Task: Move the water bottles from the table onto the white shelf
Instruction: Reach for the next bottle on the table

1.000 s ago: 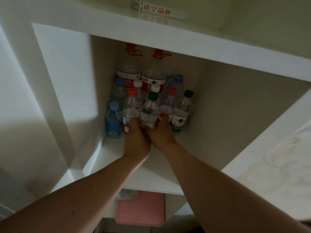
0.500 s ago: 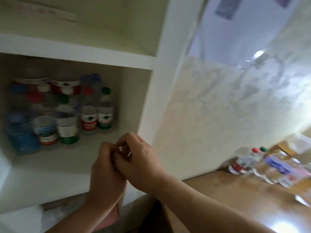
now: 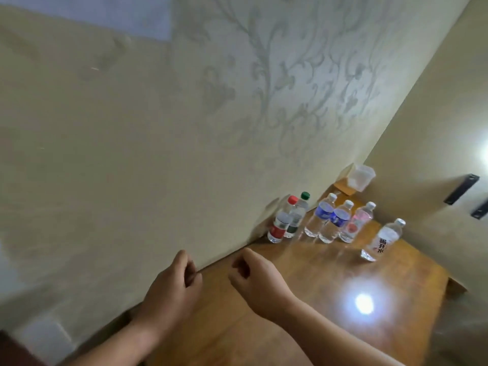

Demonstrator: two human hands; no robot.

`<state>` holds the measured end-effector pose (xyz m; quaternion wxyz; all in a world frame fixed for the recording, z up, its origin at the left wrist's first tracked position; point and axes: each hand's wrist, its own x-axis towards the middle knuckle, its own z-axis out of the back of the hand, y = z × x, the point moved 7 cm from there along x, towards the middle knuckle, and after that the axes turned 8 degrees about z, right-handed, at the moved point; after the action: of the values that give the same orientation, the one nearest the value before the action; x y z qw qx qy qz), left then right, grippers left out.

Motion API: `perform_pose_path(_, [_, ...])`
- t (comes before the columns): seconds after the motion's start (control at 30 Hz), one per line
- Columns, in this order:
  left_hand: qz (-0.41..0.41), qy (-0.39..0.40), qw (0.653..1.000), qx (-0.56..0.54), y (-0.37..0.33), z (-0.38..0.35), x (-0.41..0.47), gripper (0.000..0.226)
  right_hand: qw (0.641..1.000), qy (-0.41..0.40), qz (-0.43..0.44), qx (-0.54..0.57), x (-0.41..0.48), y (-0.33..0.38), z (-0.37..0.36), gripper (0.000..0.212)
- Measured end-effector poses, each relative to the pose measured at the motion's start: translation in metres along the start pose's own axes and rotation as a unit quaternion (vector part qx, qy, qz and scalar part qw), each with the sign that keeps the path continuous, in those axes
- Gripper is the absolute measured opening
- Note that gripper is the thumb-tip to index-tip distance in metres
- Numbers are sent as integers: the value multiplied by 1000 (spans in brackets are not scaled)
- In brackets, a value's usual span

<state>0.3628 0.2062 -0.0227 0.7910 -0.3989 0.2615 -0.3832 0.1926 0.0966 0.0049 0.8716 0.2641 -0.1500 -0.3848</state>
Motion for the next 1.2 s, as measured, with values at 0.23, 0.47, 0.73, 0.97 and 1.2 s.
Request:
perform_pose_path(0.23, [37,44,998,28,-56,-153,79,28,995,27,-92,-19,35,-201,43,22])
perform_pose_path(0.47, [75,35,995,61,-97,-238,161,73,994,-36,-85,52,121,-267,93,63])
perform_pose_path(0.73, [75,59,994,52,-138,-285,233,85,993,-51,-72,75,203,-269,104,91])
perform_pose_path(0.97, [71,74,994,26,-138,-312,245,71,987,-9,-110,120,205,-295,80,52])
perform_pose_path(1.2, [57,100,989,89,-122,-302,232,93,993,21,-71,94,193,-287,66,58])
